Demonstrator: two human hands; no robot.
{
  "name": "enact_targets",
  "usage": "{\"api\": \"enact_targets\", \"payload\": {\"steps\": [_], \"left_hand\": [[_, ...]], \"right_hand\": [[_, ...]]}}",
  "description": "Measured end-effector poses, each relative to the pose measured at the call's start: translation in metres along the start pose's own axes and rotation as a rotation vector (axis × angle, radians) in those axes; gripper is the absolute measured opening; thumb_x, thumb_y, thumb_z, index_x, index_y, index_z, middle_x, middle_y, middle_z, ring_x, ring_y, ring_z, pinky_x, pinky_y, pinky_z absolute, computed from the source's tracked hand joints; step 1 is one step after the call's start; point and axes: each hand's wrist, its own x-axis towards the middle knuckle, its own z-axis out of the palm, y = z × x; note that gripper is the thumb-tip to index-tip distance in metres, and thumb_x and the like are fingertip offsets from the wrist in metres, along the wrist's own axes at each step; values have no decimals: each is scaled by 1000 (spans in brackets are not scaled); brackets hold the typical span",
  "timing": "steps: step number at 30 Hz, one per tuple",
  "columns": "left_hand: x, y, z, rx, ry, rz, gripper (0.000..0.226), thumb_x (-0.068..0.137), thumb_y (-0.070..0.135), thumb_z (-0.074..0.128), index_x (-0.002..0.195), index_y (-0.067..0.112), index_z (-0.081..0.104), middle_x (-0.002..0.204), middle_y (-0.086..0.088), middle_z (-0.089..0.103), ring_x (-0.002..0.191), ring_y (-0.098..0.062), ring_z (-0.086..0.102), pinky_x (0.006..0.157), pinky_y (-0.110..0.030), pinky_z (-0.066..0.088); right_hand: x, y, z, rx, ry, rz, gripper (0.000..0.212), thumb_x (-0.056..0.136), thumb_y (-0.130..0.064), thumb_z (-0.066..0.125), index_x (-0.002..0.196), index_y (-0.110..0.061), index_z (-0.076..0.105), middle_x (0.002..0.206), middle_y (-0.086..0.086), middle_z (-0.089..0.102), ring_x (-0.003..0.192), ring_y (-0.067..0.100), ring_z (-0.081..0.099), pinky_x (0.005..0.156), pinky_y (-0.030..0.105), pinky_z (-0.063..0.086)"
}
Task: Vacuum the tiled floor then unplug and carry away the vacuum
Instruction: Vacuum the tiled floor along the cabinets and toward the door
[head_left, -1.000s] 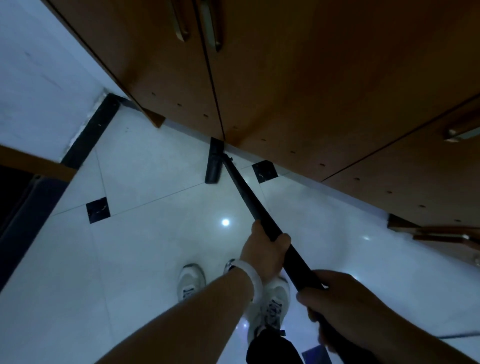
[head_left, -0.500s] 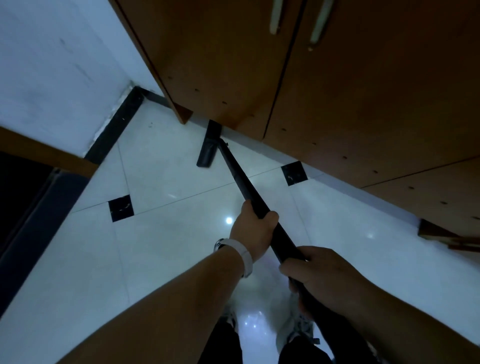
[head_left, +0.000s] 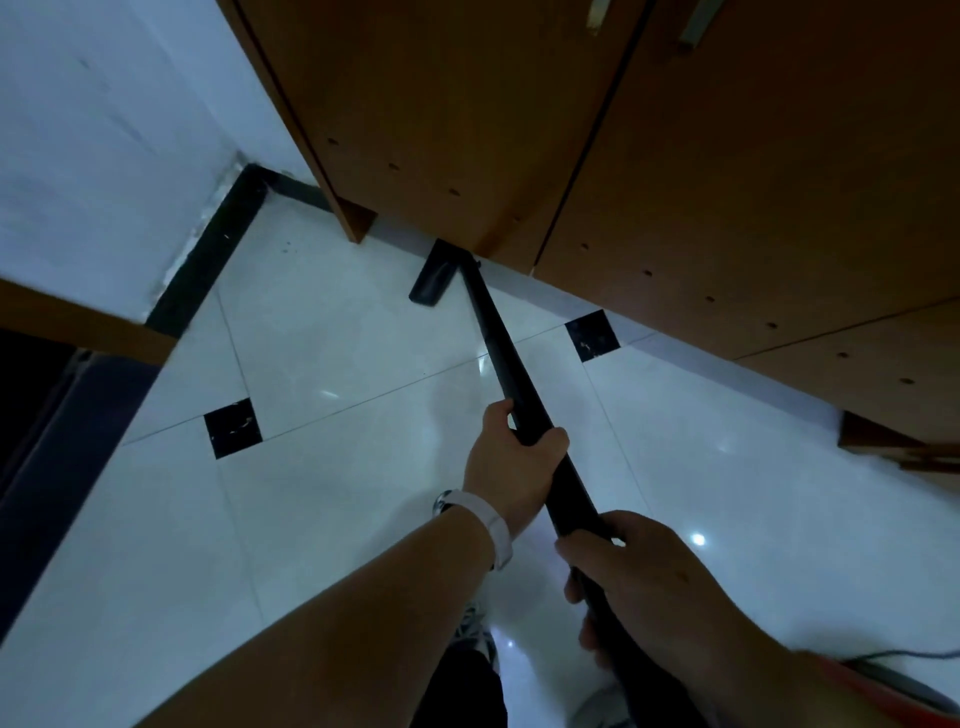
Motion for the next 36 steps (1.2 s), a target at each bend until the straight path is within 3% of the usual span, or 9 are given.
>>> {"api": "enact_targets", "payload": {"steps": [3, 8, 14, 21, 29, 36], "left_hand": [[-9, -6, 14, 16, -23, -8, 60, 89, 28, 63, 141, 20, 35, 88, 4, 64, 79, -11, 65, 62, -20, 51], [-26, -20, 49, 82, -45, -7, 62, 87, 31, 63, 141, 22, 35, 91, 1, 66, 83, -15, 66, 74, -30, 56], [-57, -36, 103, 102, -100, -9, 59, 88, 29, 63, 140, 21, 36, 92, 2, 65, 82, -14, 65, 67, -25, 52], [-100, -57, 184, 141, -149, -32, 59, 85, 31, 63, 138, 21, 39, 99, -2, 65, 89, -20, 65, 80, -35, 57], [-129, -77, 259, 240, -205, 6, 56, 85, 34, 63, 133, 20, 39, 97, -1, 66, 89, -21, 66, 85, -40, 56], [-156, -92, 321, 320, -264, -6, 56, 83, 36, 61, 132, 23, 37, 97, -2, 66, 89, -21, 66, 83, -39, 56]], "right_hand": [[-3, 15, -11, 16, 4, 6, 13, 89, -14, 63, 98, -5, 62, 65, 12, 68, 43, 25, 59, 43, 28, 46], [-16, 45, -40, 15, 12, -14, 12, 90, -14, 62, 98, -5, 62, 63, 9, 67, 43, 23, 60, 42, 25, 46], [-37, 91, -83, 68, 18, 1, 10, 89, -13, 62, 96, -5, 64, 61, 9, 66, 39, 23, 57, 43, 27, 46], [-61, 155, -150, 19, 78, -32, 17, 84, -16, 64, 79, 0, 65, 53, 5, 66, 47, 27, 60, 53, 33, 46], [-75, 209, -214, 99, 55, 34, 22, 89, -11, 60, 97, 10, 61, 58, 15, 61, 44, 26, 56, 44, 27, 45], [-90, 256, -260, 137, 88, 50, 19, 88, -12, 61, 87, 6, 64, 60, 13, 64, 42, 25, 58, 44, 27, 47]]}}
